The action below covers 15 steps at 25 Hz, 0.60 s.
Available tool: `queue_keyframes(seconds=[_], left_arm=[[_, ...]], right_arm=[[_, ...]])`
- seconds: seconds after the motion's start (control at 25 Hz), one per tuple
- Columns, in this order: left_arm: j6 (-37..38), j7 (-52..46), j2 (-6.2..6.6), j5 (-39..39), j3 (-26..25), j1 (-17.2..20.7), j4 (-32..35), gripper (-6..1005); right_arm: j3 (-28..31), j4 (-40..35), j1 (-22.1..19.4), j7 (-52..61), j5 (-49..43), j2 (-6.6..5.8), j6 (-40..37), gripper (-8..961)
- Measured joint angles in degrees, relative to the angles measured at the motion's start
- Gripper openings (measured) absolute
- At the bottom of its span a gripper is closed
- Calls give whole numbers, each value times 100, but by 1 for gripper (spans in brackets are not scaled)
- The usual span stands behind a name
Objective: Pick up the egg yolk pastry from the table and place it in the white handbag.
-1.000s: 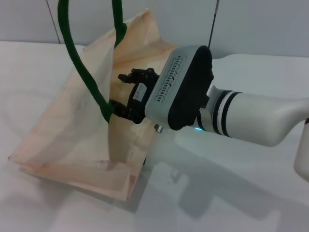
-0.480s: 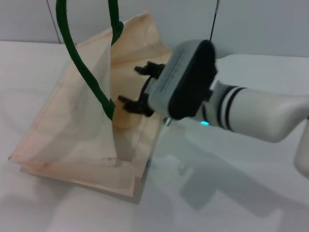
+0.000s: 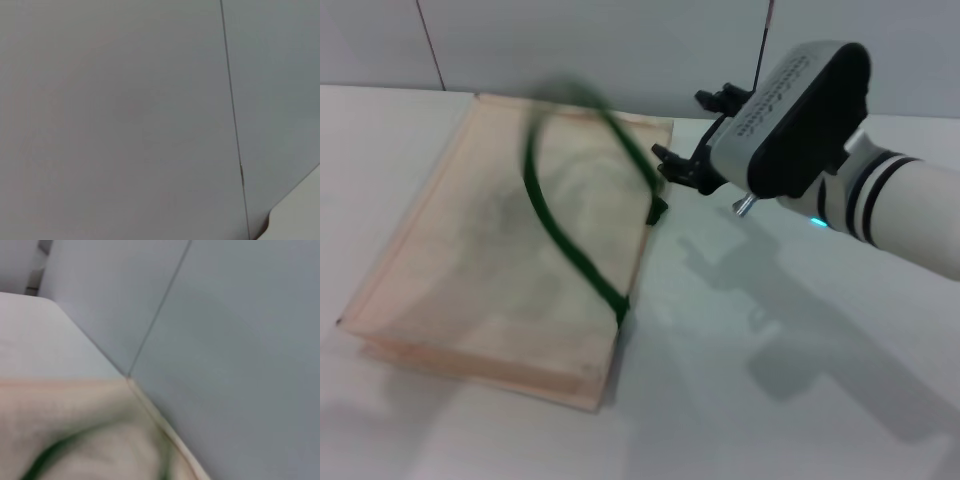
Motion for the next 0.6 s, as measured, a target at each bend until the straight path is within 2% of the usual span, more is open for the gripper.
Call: queue_keyframes(seconds=[0.2,0.32,0.36,0.4,0.6], left_arm=[[48,-1,3,38,-1,6,-199,253],[152,-21,-10,52,-56,47,-366,282],[211,-28,-15,38,-91,79,-444,374],[282,-27,-21,3,-117,122,-520,465],[887,154,-40,-436,-116,441,-1026,461]], right_arm=[[326,177,-293,-1,-235,-13,-60,785],[745,374,-615,-1,-491,49,-183,784],[892,450,-725,-1,-525,75,-206,784],[1050,533,-852,1,-553,107,-223,784],[1869,747,-1414,14,-595,397,-82,783]])
